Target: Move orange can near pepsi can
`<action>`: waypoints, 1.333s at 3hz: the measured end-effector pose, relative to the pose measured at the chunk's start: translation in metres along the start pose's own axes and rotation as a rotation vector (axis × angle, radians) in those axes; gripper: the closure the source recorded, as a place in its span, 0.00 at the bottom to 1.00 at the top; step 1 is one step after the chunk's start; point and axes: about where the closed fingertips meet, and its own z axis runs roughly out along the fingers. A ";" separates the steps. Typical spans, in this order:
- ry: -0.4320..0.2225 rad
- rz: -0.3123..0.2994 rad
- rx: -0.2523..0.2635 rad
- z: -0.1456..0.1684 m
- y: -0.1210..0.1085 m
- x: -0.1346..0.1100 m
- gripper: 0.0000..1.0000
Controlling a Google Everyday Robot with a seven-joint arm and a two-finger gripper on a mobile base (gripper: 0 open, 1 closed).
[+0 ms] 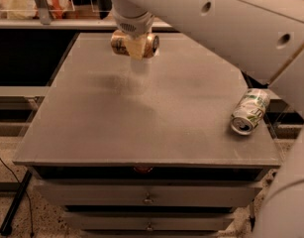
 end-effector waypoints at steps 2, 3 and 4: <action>0.029 -0.043 0.038 0.002 -0.013 0.008 1.00; 0.065 -0.078 0.054 0.007 -0.030 0.024 1.00; 0.094 -0.089 0.054 0.013 -0.042 0.043 1.00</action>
Offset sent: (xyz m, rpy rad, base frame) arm 0.0219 -0.0246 0.0101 -0.1335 -0.0484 0.0335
